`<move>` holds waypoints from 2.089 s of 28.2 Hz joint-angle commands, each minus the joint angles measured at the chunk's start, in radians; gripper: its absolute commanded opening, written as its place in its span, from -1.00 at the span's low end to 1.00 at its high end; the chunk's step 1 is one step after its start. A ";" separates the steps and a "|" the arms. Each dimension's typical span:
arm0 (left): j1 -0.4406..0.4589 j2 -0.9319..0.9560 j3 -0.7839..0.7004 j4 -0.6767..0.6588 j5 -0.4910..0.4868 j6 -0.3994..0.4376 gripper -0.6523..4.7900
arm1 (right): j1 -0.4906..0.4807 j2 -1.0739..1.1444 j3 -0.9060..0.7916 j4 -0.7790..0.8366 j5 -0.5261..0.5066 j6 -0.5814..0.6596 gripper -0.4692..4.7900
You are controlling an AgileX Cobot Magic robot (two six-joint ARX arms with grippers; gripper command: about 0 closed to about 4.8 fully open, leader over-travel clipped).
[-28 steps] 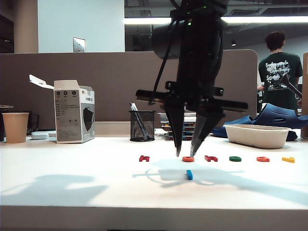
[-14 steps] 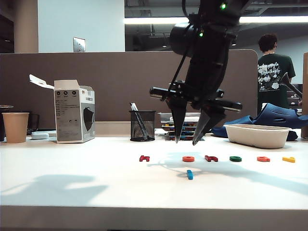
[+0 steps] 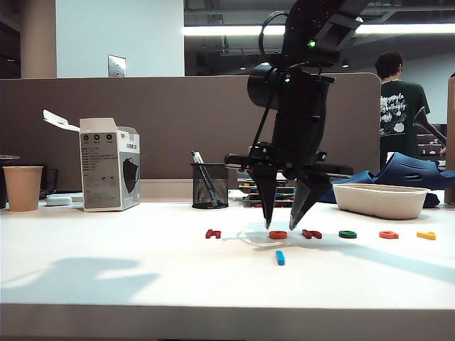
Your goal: Select the appropriate letters from the row of letter magnets placed on the table to arrange into the word "love".
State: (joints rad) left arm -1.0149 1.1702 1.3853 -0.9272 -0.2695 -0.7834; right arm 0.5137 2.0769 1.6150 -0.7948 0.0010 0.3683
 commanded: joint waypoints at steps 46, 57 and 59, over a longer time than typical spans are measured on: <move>-0.001 -0.002 0.003 0.008 -0.003 -0.002 -0.78 | 0.016 0.037 0.029 -0.100 0.000 -0.003 -0.43; -0.001 -0.002 0.003 0.008 -0.003 -0.002 -0.78 | 0.016 -0.025 0.028 -0.148 0.007 -0.042 -0.43; -0.001 -0.002 0.003 0.008 -0.003 -0.002 -0.78 | 0.016 -0.056 0.027 -0.148 0.018 -0.045 -0.43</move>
State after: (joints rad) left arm -1.0149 1.1706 1.3853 -0.9276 -0.2695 -0.7834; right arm 0.5282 2.0552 1.6371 -0.9558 0.0048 0.3298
